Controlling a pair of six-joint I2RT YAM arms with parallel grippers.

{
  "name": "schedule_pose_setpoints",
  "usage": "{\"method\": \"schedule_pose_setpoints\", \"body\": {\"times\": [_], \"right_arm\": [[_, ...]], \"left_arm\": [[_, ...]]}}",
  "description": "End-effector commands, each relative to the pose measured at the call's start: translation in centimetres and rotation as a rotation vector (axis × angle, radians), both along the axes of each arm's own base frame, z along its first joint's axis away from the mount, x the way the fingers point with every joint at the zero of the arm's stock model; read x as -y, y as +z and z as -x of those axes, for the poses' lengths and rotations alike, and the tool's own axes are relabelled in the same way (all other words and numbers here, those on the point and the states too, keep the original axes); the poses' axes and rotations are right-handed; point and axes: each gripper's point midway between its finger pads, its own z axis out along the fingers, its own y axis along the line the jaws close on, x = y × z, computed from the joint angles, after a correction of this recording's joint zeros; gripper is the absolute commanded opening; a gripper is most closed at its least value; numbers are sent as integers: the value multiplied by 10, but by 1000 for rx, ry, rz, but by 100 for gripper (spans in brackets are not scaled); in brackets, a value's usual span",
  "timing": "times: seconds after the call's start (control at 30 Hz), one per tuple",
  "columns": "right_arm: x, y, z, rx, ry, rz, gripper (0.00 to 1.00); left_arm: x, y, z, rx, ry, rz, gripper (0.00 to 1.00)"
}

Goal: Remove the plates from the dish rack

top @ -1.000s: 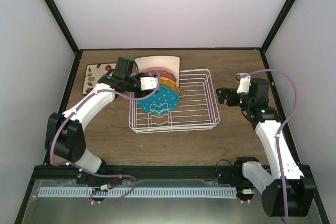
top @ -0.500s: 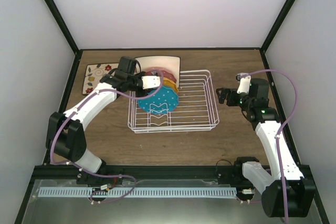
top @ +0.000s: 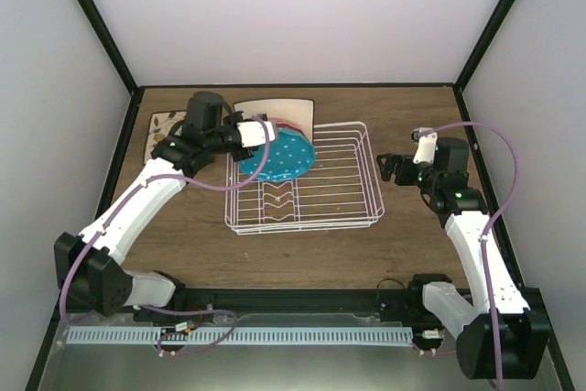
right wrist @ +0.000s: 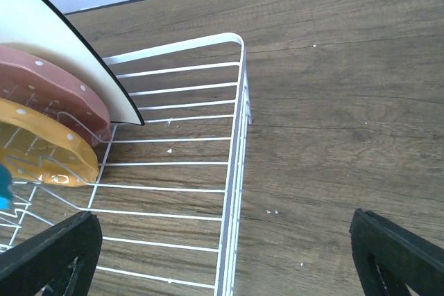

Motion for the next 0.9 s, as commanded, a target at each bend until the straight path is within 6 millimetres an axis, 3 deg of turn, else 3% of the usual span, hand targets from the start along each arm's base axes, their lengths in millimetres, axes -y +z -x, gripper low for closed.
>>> {"method": "schedule_pose_setpoints", "body": {"times": [0.0,0.1,0.27,0.4,0.53,0.7,0.8,0.87], "right_arm": [[1,3,0,16,-4,-16,100],[1,3,1,17,-3,-18,100],[0,2,-1,21,2,-23,100],[-3,3,-4,23,15,-33,100],[-6,2,-8,22,32,-41,100],[-9,2,-12,27,52,-42,100],[-10,2,-14,29,63,-38,100],[-10,4,-15,33,70,-36,100]], "left_arm": [[10,73,6,165,-21,144,4],[3,105,1,226,47,215,4],[-28,182,-6,299,180,406,4],[-80,236,-11,352,337,570,4],[-161,261,-28,336,590,718,4],[-272,241,-39,221,895,884,4],[-334,194,-42,68,1080,979,4],[-368,142,-39,-120,1204,1048,4]]}}
